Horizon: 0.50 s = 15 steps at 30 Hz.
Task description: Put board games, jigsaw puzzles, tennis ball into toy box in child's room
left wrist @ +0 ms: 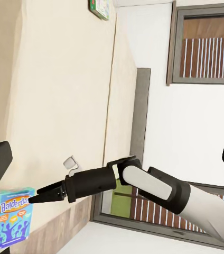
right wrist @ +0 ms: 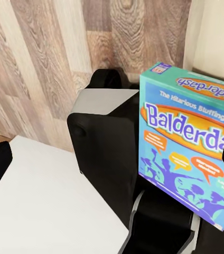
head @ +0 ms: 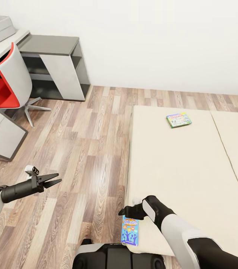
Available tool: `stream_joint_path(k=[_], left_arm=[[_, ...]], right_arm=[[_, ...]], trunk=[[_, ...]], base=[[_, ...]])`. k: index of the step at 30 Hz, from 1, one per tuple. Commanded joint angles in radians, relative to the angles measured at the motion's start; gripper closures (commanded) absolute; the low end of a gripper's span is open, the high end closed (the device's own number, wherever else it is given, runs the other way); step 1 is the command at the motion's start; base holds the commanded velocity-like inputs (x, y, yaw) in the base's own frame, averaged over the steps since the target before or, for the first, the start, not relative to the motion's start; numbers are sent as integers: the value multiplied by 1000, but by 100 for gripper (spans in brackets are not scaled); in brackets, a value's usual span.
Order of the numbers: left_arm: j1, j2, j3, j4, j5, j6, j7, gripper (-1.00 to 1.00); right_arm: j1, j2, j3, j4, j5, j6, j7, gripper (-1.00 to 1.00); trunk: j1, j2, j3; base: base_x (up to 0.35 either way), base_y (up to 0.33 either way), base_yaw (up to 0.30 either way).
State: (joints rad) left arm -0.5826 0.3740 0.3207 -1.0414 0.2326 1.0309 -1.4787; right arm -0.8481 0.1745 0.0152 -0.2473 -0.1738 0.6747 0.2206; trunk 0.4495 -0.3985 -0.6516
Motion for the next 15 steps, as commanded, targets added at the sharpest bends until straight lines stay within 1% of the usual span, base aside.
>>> stream_joint_path(k=[1,6,11,15], left_arm=[[0,0,0,0,1,11,-3,-100],[0,0,0,0,0,11,-3,-100],[0,0,0,0,1,11,-3,-100],[0,0,0,0,0,11,-3,-100]], right_arm=[[0,0,2,-1,-5,5,-1,-100],[0,0,2,-1,-5,5,-1,-100],[0,0,2,-1,-4,5,-1,-100],[0,0,2,-1,-4,5,-1,-100]], trunk=[[1,-2,-1],[1,-2,-1],[1,-2,0],[1,-2,1]], base=[[0,0,0],[0,0,-16],[0,0,-128],[0,0,-68]])
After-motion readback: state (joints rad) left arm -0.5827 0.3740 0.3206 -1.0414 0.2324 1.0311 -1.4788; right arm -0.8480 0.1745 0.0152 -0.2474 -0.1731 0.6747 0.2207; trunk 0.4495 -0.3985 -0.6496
